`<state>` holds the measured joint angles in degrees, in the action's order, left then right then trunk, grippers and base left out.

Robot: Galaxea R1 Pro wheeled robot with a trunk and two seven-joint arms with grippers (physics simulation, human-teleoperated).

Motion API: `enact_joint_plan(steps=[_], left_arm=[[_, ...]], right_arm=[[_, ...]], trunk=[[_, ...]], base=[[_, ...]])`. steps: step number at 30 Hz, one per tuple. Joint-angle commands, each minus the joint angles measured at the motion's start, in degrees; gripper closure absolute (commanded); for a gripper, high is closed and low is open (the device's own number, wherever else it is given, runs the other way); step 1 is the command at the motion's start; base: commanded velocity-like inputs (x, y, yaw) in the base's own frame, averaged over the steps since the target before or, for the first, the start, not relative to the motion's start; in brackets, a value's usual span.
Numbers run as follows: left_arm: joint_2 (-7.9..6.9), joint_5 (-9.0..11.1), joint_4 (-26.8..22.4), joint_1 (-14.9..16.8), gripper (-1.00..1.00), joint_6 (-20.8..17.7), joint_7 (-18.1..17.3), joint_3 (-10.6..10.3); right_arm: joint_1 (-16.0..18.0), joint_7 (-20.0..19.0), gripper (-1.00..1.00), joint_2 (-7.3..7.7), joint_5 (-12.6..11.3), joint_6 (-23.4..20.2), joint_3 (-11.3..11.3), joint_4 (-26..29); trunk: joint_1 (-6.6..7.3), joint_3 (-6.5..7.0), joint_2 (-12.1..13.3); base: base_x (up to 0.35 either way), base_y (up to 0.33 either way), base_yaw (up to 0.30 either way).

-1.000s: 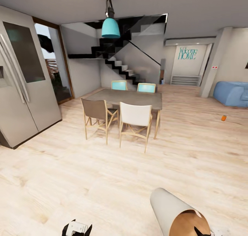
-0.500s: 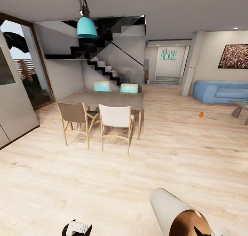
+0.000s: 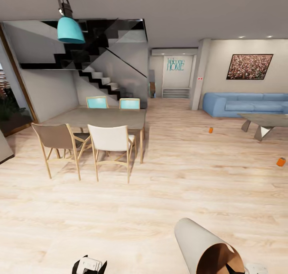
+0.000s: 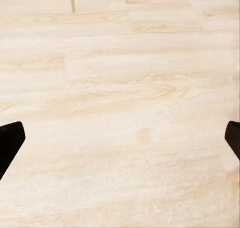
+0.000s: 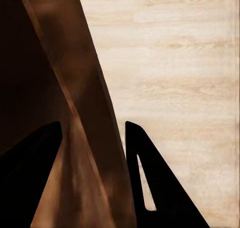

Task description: Put the three can of soda from the living room inside the tash can in the kitchen.

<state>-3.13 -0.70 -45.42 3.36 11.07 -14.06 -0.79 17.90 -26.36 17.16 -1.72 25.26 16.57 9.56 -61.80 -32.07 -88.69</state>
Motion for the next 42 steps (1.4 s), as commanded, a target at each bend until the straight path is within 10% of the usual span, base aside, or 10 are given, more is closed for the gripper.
enact_joint_plan(steps=[1,42], left_arm=[[-0.01,0.0,0.0,0.0,-1.00,0.0,0.0,0.0],[0.05,0.1,0.2,0.1,-1.00,-0.2,-0.1,0.1]], right_arm=[[0.0,-0.1,1.00,-0.01,-0.2,0.1,0.7,0.1],[0.0,0.0,1.00,0.00,-0.2,0.1,0.7,0.1]], trunk=[[0.00,0.03,0.0],[0.00,0.78,0.0]], base=[[0.103,-0.275,-0.245],[0.109,-0.247,-0.234]])
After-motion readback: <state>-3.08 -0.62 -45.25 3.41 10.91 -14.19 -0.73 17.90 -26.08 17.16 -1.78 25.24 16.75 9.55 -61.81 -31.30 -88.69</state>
